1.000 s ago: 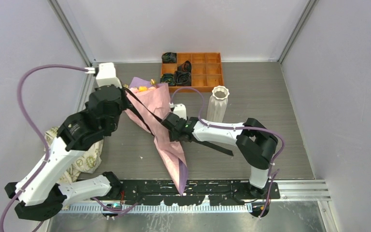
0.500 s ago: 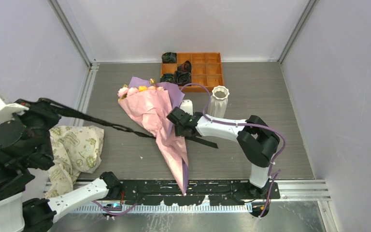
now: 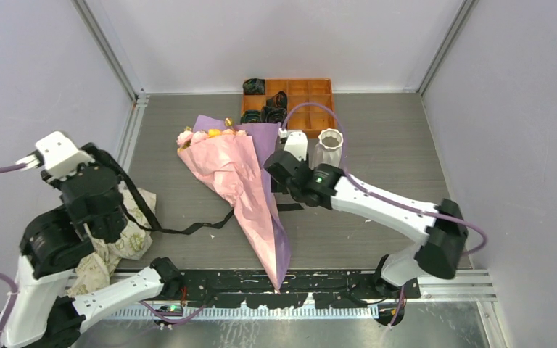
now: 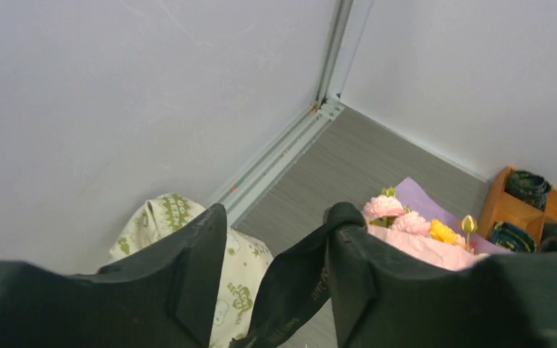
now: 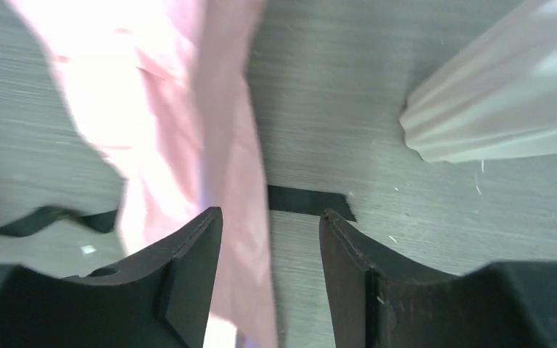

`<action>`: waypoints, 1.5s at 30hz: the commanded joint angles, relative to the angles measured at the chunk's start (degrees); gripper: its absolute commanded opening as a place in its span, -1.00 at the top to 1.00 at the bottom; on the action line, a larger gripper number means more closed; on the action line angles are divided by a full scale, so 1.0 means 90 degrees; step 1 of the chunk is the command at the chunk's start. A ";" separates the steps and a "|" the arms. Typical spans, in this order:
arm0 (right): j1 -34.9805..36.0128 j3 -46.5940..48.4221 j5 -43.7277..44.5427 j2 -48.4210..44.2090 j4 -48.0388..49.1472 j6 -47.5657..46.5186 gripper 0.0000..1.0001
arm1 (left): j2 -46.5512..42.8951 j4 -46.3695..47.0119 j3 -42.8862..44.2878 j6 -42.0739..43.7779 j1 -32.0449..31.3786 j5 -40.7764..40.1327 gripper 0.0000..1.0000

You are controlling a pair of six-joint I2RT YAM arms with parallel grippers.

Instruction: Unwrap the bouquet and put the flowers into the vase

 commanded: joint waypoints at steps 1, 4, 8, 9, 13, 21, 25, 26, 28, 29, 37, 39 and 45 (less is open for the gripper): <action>0.0388 0.0721 0.0374 -0.0876 -0.0230 -0.0354 -0.17 | 0.0202 0.1333 -0.0413 0.0830 -0.0018 0.0330 -0.22; 0.0523 0.1094 0.0067 -0.0849 -0.0267 -0.0526 -0.19 | 0.0356 0.1304 -0.0512 0.0754 -0.0014 0.0504 -0.40; 0.0572 0.1385 -0.0541 -0.0478 -0.0088 -0.0643 -0.20 | 0.0265 0.1112 -0.0686 0.0243 -0.0020 0.0478 -0.40; 0.0568 0.1472 -0.0731 -0.0344 -0.0038 -0.0666 -0.20 | 0.0197 0.1195 -0.0760 0.0276 -0.0022 0.0502 -0.40; 0.0569 0.1921 -0.1450 0.0416 0.0087 -0.0807 -0.24 | 0.0142 0.1533 -0.0911 0.0657 -0.0017 0.0543 -0.47; -0.0178 0.2067 -0.2269 0.2039 0.0219 -0.0472 -0.22 | 0.0424 0.1408 -0.1129 0.0623 -0.0001 -0.0056 -0.65; -0.0696 0.1847 -0.2404 0.2370 0.0389 -0.0357 -0.21 | 0.0402 0.0783 -0.1114 -0.0291 0.0137 0.0223 -0.64; -0.0784 0.1800 -0.2423 0.2435 0.0444 -0.0352 -0.21 | 0.0361 0.0837 -0.1139 -0.0339 0.0170 0.0450 -0.62; -0.0945 0.1794 -0.2529 0.2558 0.0506 -0.0347 -0.21 | 0.0252 0.1188 -0.1248 -0.0185 0.0200 0.0920 -0.60; -0.0999 0.1836 -0.2592 0.2644 0.0509 -0.0355 -0.21 | 0.0227 0.1316 -0.1291 -0.0118 0.0201 0.1119 -0.59; -0.1066 0.1922 -0.3083 0.3214 0.0770 -0.0238 -0.18 | 0.0726 0.0872 -0.1261 -0.0474 0.0201 0.2113 -0.49; -0.1066 0.1775 -0.3257 0.3242 0.0963 -0.0144 -0.16 | 0.0684 0.0836 -0.1381 -0.0560 0.0196 0.2238 -0.49; -0.1080 0.1597 -0.3812 0.3231 0.1424 0.0001 0.47 | 0.0273 0.0948 -0.1640 -0.0583 0.0202 0.2392 -0.48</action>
